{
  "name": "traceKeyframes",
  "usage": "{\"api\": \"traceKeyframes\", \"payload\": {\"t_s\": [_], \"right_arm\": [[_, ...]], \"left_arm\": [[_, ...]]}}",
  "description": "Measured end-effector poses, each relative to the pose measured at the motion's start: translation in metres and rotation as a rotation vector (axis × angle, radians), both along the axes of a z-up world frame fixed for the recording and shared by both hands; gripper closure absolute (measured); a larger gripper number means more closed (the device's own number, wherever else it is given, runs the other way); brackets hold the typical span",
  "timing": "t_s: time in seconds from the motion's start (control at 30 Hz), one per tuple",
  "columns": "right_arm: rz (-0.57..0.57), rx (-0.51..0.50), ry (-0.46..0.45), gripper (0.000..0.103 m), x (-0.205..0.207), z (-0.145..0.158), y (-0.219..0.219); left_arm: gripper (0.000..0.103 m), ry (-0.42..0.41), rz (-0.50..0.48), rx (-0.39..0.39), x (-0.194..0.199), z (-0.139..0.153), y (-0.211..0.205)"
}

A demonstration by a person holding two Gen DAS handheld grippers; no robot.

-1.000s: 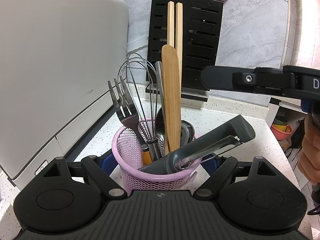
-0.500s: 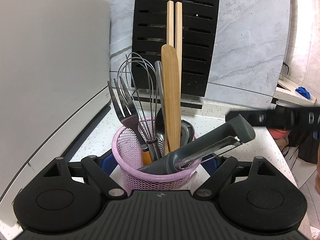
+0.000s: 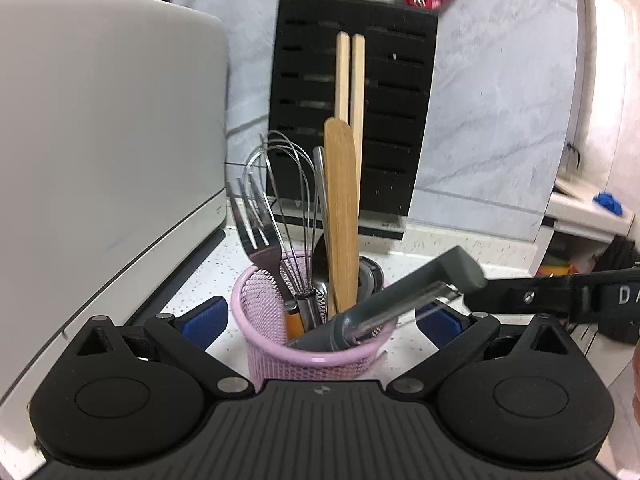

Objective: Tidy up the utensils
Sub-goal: 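Lower the pink cup onto the counter with the left gripper and release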

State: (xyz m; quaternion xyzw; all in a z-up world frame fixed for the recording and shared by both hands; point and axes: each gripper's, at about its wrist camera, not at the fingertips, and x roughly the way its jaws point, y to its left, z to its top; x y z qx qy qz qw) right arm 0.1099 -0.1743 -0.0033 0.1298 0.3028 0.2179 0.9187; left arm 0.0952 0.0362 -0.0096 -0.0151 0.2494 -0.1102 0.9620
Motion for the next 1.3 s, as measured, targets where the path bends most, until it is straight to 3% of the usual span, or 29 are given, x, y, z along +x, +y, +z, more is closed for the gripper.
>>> {"api": "traceKeyframes", "payload": {"t_s": [0.23, 0.37, 0.4, 0.43, 0.6, 0.77, 0.97, 1.13, 1.3], "right_arm": [[-0.141, -0.133, -0.16, 0.039, -0.036, 0.028, -0.001], [-0.199, -0.18, -0.214, 0.036, -0.057, 0.043, -0.001], [-0.23, -0.187, -0.221, 0.022, -0.063, 0.046, 0.0], [-0.263, -0.188, -0.241, 0.015, -0.07, 0.049, 0.001], [-0.204, -0.215, -0.333, 0.01, -0.1, 0.054, 0.018], [-0.141, -0.268, -0.341, 0.008, -0.117, 0.05, 0.034], [-0.097, -0.339, -0.281, 0.008, -0.116, 0.032, 0.04], [-0.095, -0.359, -0.191, 0.006, -0.107, 0.013, 0.037], [-0.125, -0.34, -0.147, 0.006, -0.101, 0.0, 0.03]], "left_arm": [[0.0, -0.107, 0.066, -0.04, -0.051, 0.016, 0.012], [0.0, -0.169, 0.123, 0.011, -0.081, 0.035, 0.015], [0.0, -0.185, 0.142, 0.03, -0.088, 0.04, 0.014], [0.0, -0.203, 0.16, 0.038, -0.094, 0.043, 0.013], [0.0, -0.25, 0.197, 0.019, -0.113, 0.055, 0.008], [0.0, -0.203, 0.246, 0.073, -0.117, 0.049, 0.004], [0.0, -0.106, 0.305, 0.116, -0.11, 0.032, 0.007], [0.0, -0.026, 0.285, 0.104, -0.102, 0.018, 0.006], [0.0, -0.008, 0.264, 0.125, -0.099, 0.01, 0.0]]}}
